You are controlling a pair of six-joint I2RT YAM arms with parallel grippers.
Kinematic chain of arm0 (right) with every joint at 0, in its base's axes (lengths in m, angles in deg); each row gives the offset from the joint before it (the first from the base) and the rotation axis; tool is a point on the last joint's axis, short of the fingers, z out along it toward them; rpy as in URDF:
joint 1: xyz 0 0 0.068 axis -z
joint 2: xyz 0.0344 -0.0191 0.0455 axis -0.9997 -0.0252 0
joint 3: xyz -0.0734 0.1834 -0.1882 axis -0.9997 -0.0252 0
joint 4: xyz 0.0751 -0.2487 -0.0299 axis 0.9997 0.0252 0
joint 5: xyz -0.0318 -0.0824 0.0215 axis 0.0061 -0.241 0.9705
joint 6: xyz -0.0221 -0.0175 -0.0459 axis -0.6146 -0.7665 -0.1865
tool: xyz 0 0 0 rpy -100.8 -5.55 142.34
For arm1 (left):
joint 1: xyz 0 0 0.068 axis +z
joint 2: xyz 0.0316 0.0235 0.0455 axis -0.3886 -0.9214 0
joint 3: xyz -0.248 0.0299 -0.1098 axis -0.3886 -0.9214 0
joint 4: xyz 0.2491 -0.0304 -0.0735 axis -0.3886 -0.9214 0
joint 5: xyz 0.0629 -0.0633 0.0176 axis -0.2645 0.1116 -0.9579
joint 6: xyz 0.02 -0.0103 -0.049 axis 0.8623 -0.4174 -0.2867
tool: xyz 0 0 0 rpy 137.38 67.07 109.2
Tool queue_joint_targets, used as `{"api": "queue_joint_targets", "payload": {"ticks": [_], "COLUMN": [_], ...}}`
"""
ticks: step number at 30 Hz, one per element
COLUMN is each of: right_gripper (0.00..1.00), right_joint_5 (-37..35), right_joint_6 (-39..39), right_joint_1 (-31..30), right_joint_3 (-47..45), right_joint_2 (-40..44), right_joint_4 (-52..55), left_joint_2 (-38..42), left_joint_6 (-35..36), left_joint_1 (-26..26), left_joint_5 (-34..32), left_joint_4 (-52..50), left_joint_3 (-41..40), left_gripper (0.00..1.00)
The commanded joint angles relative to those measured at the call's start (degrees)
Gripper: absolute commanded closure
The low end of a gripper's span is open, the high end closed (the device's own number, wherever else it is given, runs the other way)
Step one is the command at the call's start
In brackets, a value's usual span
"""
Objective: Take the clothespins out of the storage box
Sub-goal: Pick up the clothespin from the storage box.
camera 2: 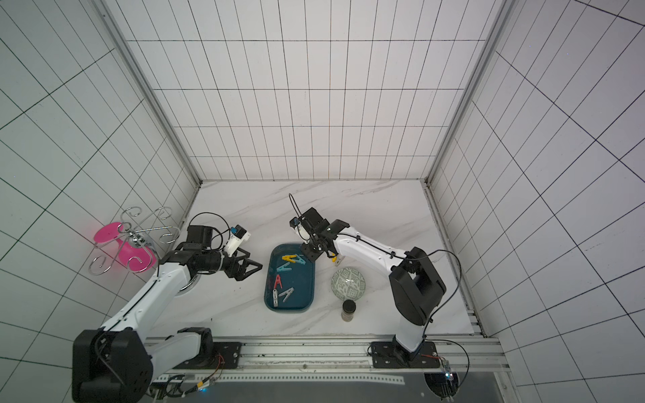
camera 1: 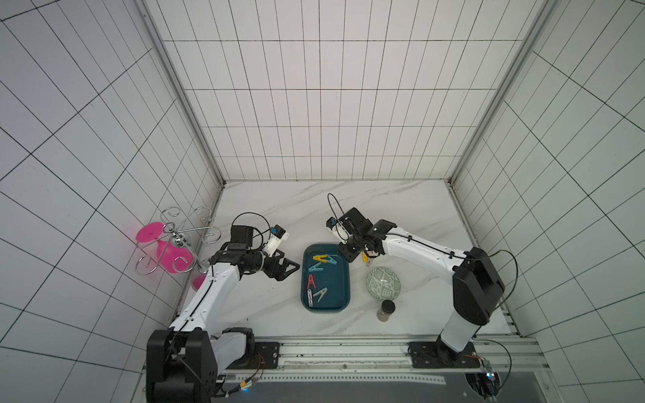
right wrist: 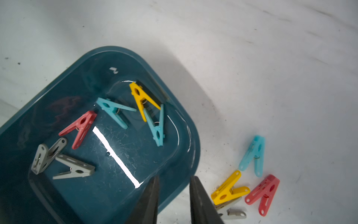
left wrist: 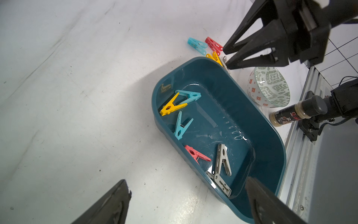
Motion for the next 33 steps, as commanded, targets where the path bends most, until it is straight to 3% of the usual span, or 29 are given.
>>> {"api": "queue_joint_targets", "payload": {"ticks": [1,11,33], "right_gripper": [0.68,0.65,0.65], "right_joint_5": [0.2,1.8,3.9], "right_joint_6": [-6.1,-10.5,-9.4], "right_joint_1": [-2.6,-5.7,-7.0], "right_joint_3": [3.1,4.0,8.2], "right_joint_2": [-1.9,-7.5,-18.1], "right_joint_4": [-0.5,-3.6,-4.0], "left_joint_2": [-0.1,0.0,-0.2], "left_joint_6": [0.1,0.1,0.0], "left_joint_1": [0.2,0.2,0.2], "left_joint_5": [-0.2,-0.1,-0.1], "left_joint_4": [1.2,1.1,1.1], "left_joint_3": [-0.6,-0.6,-0.6], "left_gripper": [0.05,0.05,0.05]}}
